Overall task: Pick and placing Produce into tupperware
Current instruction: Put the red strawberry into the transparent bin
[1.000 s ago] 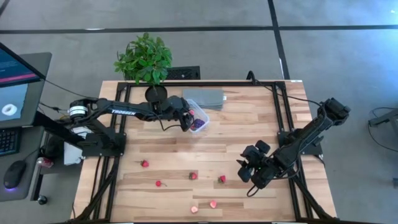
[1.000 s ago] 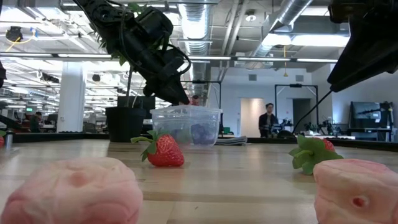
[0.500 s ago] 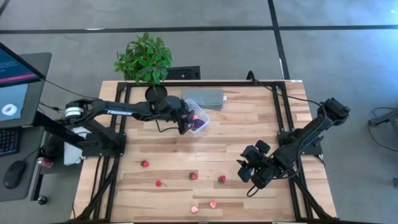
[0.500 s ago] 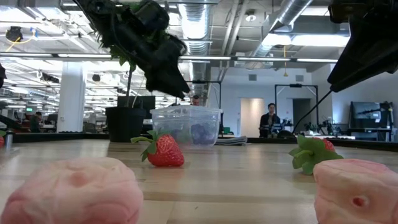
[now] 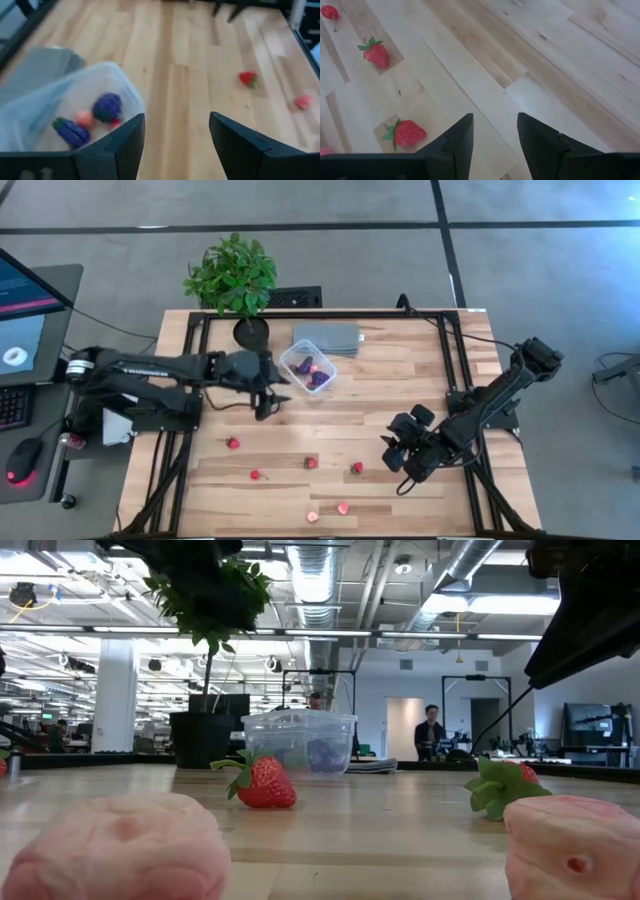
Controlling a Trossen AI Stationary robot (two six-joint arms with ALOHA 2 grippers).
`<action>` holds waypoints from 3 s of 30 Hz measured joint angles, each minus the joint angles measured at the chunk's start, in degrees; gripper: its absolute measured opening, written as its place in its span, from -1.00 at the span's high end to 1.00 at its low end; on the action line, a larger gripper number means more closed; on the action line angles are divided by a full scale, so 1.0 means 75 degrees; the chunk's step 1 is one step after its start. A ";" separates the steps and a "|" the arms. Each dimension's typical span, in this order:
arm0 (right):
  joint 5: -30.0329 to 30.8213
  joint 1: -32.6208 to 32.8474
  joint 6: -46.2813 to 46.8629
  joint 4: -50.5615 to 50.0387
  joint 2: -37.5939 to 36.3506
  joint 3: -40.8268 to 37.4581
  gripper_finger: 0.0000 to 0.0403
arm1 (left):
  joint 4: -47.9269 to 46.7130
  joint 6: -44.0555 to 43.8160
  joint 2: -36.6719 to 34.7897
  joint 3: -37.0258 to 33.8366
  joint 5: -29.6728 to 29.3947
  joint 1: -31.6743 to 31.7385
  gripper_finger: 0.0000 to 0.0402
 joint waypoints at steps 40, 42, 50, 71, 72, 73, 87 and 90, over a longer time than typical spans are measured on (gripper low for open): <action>-0.0061 -0.0884 -0.1418 0.0284 0.0000 0.0000 0.13 | -0.4962 -0.2175 0.0514 -0.0044 -0.0738 -0.4506 -0.06; -0.0059 -0.0882 -0.1411 0.0284 0.0000 0.0000 0.13 | -0.4987 -0.2029 0.0801 -0.0047 -0.0657 -0.4511 -0.06; -0.0061 -0.0873 -0.1401 0.0317 0.0000 0.0000 0.13 | -0.5035 -0.1612 0.1798 -0.0067 -0.0465 -0.4509 -0.06; -0.0061 -0.0868 -0.1408 0.0381 0.0000 0.0000 0.13 | -0.4335 -0.2058 0.2046 -0.0663 -0.0541 -0.4494 -0.06; -0.0061 -0.0868 -0.1409 0.0393 0.0000 0.0000 0.13 | -0.4256 -0.2111 0.2046 -0.0760 -0.0454 -0.4494 -0.06; -0.0061 -0.0868 -0.1410 0.0424 0.0000 0.0000 0.13 | -0.4160 -0.2201 0.2046 -0.0847 -0.0335 -0.4488 -0.06; -0.0061 -0.0868 -0.1404 0.0514 0.0000 0.0000 0.13 | -0.3777 -0.2819 0.2043 -0.1214 -0.0387 -0.4482 -0.06; -0.0061 -0.0868 -0.1401 0.0517 0.0000 0.0000 0.13 | -0.3519 -0.2887 0.2043 -0.1354 -0.0258 -0.4476 -0.06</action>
